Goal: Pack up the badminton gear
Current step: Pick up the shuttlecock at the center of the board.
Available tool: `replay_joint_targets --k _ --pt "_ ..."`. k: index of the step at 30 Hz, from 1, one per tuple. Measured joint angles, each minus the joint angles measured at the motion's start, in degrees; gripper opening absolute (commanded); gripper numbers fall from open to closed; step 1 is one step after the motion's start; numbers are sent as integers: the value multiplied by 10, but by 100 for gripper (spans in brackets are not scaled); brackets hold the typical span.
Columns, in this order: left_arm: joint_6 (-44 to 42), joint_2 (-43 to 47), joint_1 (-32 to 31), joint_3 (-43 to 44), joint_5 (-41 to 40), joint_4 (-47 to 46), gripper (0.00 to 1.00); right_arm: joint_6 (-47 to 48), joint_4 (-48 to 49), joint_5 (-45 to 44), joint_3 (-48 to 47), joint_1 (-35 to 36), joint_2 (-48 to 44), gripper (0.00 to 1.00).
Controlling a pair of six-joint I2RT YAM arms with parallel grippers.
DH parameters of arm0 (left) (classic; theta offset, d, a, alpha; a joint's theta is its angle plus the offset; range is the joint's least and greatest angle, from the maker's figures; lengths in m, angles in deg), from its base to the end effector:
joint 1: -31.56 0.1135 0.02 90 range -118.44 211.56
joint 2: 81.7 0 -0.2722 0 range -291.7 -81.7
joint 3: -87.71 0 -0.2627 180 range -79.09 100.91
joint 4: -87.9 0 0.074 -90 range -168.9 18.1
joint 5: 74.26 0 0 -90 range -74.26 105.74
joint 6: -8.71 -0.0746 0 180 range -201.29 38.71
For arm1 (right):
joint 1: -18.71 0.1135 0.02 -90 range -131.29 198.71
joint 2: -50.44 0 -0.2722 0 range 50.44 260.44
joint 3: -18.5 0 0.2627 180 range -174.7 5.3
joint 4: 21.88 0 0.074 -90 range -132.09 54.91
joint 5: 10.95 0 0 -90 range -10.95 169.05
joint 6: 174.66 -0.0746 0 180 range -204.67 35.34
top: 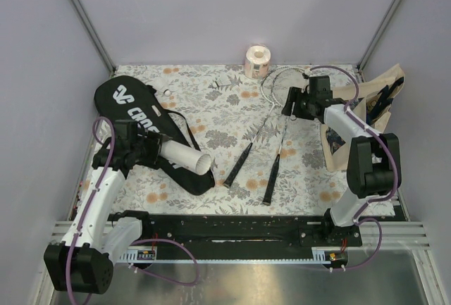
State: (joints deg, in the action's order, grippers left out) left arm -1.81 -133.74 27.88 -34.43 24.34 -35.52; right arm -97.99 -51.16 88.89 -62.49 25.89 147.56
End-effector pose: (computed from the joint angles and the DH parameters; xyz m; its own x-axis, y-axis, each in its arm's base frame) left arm 0.2062 -0.0244 0.2403 -0.2963 -0.9551 -0.0016 -0.7311 0.2279 -0.6431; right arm 0.4048 0.0638 0.2056 -0.7434 0.1353 -0.6551 -0.0728 0.9572 0.2803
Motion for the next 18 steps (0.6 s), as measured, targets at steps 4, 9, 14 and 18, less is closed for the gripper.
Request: replay_joint_targets --k 4,9,14,18 --pt "0 0 2 0 1 0 64 -14 9 25 0 2 -1 70" --pt "0 0 5 0 2 0 64 -33 17 44 0 11 0 69" --pt "-1 0 7 0 2 0 64 -44 19 50 -10 39 16 69" --pt "-2 0 8 0 2 1 64 -43 12 53 -49 54 50 69"
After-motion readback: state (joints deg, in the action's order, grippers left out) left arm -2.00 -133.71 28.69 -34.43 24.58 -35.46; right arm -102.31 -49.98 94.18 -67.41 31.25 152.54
